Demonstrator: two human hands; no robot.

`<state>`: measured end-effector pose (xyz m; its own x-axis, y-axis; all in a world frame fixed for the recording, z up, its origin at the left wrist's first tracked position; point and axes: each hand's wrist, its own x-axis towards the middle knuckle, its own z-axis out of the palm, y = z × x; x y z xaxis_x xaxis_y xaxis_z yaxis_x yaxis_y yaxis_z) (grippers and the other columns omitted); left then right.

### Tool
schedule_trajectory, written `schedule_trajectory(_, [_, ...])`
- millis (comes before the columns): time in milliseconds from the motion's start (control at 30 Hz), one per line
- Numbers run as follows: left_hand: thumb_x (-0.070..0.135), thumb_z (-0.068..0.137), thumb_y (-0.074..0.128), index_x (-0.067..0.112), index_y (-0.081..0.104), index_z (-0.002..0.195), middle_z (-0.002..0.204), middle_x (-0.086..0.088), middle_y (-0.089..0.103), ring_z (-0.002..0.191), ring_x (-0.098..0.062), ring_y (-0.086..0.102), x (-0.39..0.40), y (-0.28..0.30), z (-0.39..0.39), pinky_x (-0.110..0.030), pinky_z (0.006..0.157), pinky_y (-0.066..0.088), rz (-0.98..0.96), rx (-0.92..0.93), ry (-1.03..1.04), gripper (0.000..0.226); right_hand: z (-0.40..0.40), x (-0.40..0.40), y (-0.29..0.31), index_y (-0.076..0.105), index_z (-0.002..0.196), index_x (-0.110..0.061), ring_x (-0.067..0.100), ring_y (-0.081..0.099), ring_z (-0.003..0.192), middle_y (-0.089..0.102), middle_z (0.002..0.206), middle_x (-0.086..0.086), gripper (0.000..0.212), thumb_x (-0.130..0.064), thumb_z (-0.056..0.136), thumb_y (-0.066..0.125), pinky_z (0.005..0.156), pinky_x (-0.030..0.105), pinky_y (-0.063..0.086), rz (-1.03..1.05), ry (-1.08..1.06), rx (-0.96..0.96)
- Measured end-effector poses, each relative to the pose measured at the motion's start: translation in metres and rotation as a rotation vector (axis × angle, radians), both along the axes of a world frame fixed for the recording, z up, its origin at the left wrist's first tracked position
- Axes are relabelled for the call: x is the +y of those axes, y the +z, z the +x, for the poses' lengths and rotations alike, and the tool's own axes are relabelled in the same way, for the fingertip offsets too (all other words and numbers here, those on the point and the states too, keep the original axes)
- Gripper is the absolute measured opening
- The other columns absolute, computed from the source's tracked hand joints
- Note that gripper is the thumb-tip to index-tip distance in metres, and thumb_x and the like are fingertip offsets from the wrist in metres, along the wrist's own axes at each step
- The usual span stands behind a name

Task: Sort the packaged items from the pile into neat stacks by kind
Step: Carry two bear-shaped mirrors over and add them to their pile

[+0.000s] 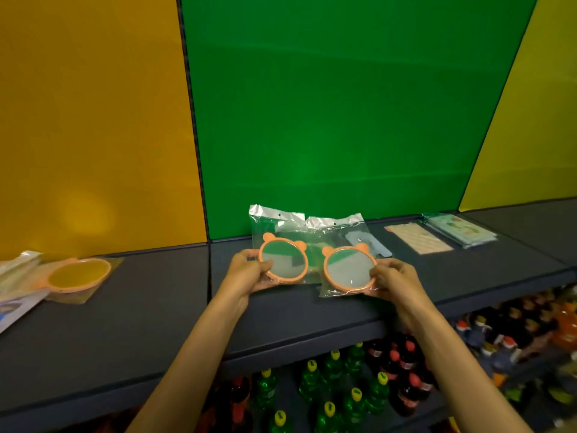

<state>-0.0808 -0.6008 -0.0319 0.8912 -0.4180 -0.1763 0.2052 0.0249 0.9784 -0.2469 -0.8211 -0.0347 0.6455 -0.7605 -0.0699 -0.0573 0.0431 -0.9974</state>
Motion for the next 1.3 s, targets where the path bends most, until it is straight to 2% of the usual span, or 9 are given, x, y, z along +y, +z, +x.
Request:
schedule_trajectory(300, [-0.005,0.088,0.066,-0.002,0.063,0.091,0.086,-0.022,0.07,0.066,-0.024,0.071,-0.072,-0.004,0.02,-0.031,0.06,0.062,0.103,-0.009,0.021,0.005,0.038,-0.062,0.007,0.06,0.091,0.0,0.027,0.062,0.074,0.06,0.08,0.019,0.007,0.001,0.086,0.056,0.053,0.029,0.056,0.024,0.052,-0.022])
schedule_trajectory(433, [0.02,0.073,0.081,0.008,0.074,0.074,0.071,-0.009,0.075,0.069,-0.023,0.073,-0.089,-0.014,0.025,-0.04,0.076,0.061,0.435,-0.251,0.111,0.013,0.045,-0.08,0.007,0.06,0.092,0.0,0.026,0.063,0.078,0.061,0.082,0.018,0.007,0.001,0.086,0.056,0.05,0.026,0.055,0.05,0.067,-0.014])
schedule_trajectory(533, [0.042,0.07,0.08,0.012,0.074,0.076,0.074,-0.002,0.072,0.077,-0.022,0.066,-0.094,-0.013,0.02,-0.031,0.069,0.051,0.719,-0.438,0.164,0.031,0.049,-0.089,0.006,0.06,0.092,0.001,0.024,0.063,0.076,0.061,0.083,0.018,0.007,0.001,0.086,0.056,0.05,0.026,0.055,0.05,0.086,-0.011])
schedule_trajectory(633, [0.05,0.072,0.076,0.015,0.071,0.076,0.078,-0.001,0.069,0.078,-0.024,0.061,-0.1,-0.013,0.017,-0.03,0.065,0.044,0.851,-0.55,0.188,0.035,0.056,-0.094,0.008,0.06,0.099,0.005,0.022,0.064,0.075,0.062,0.084,0.018,0.013,0.001,0.088,0.055,0.05,0.024,0.055,0.062,0.125,-0.015])
schedule_trajectory(767, [0.06,0.071,0.071,0.017,0.068,0.071,0.084,-0.002,0.066,0.086,-0.025,0.063,-0.099,-0.016,0.018,-0.034,0.071,0.052,1.009,-0.728,0.187,0.043,0.073,-0.09,0.008,0.059,0.104,0.009,0.023,0.066,0.078,0.063,0.088,0.02,0.017,0.0,0.089,0.055,0.051,0.024,0.056,0.066,0.178,0.001])
schedule_trajectory(1000, [0.05,0.092,0.054,0.025,0.062,0.129,0.128,0.001,0.06,0.12,-0.022,0.053,-0.064,-0.004,0.023,-0.037,0.094,0.047,0.98,-0.99,0.072,0.045,0.108,-0.066,-0.002,0.062,0.099,0.001,0.019,0.062,0.068,0.067,0.086,0.018,0.015,-0.004,0.086,0.057,0.059,0.03,0.055,-0.092,0.195,0.118])
schedule_trajectory(1100, [0.046,0.093,0.053,0.026,0.057,0.136,0.14,0.004,0.056,0.125,-0.02,0.053,-0.047,0.004,0.022,-0.037,0.098,0.047,1.011,-1.008,0.076,0.047,0.118,-0.055,-0.007,0.061,0.093,-0.006,0.02,0.061,0.068,0.063,0.079,0.01,0.008,-0.009,0.086,0.058,0.06,0.031,0.053,-0.178,0.203,0.144])
schedule_trajectory(1167, [0.045,0.093,0.053,0.027,0.055,0.137,0.142,0.006,0.054,0.125,-0.02,0.054,-0.038,0.007,0.02,-0.036,0.097,0.046,1.035,-1.009,0.093,0.048,0.122,-0.051,-0.011,0.062,0.09,-0.007,0.026,0.061,0.079,0.065,0.083,0.008,0.013,-0.018,0.084,0.062,0.072,0.036,0.05,-0.435,0.184,0.238])
schedule_trajectory(1300, [0.048,0.093,0.053,0.028,0.053,0.14,0.144,0.005,0.052,0.125,-0.02,0.054,-0.022,0.009,0.013,-0.037,0.097,0.047,1.096,-1.011,0.125,0.051,0.124,-0.046,-0.016,0.064,0.076,-0.007,0.03,0.061,0.083,0.067,0.083,0.01,0.026,-0.032,0.079,0.068,0.069,0.034,0.049,-0.726,0.193,0.34])
